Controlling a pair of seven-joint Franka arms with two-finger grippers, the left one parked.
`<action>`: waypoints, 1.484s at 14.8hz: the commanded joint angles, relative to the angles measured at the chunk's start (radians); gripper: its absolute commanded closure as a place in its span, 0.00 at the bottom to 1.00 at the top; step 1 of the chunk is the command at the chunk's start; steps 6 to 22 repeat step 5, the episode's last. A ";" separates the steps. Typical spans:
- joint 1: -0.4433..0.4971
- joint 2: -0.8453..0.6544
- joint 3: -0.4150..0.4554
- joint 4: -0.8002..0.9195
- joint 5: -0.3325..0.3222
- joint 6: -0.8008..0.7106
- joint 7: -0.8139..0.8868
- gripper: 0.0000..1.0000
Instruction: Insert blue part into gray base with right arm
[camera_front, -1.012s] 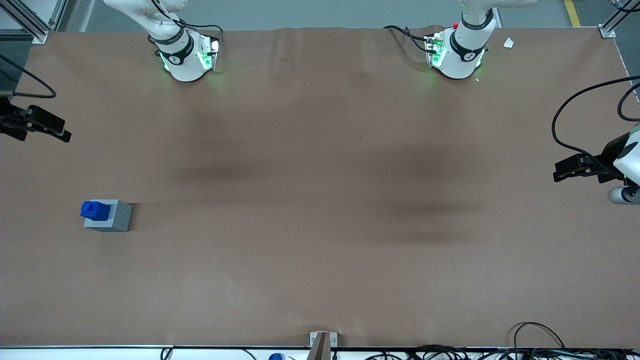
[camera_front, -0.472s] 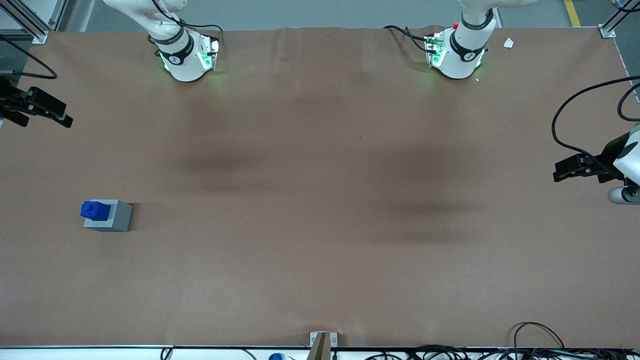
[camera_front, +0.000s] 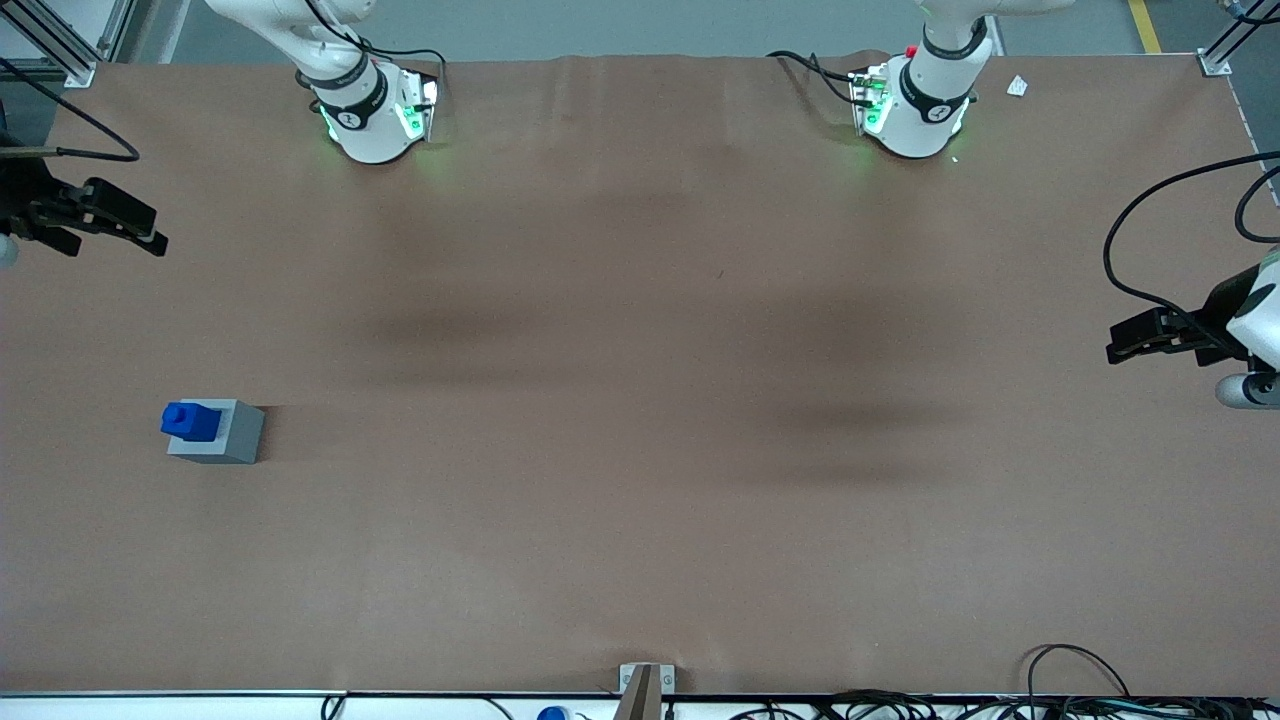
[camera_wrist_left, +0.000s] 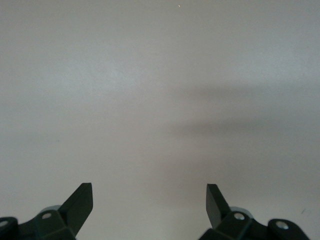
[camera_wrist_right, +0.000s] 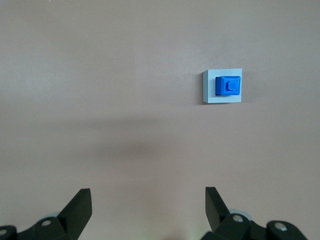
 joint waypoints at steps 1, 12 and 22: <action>0.005 -0.024 -0.005 -0.010 0.002 0.007 0.003 0.00; 0.000 -0.023 -0.008 -0.002 0.002 0.007 0.000 0.00; 0.000 -0.023 -0.008 -0.002 0.002 0.007 0.000 0.00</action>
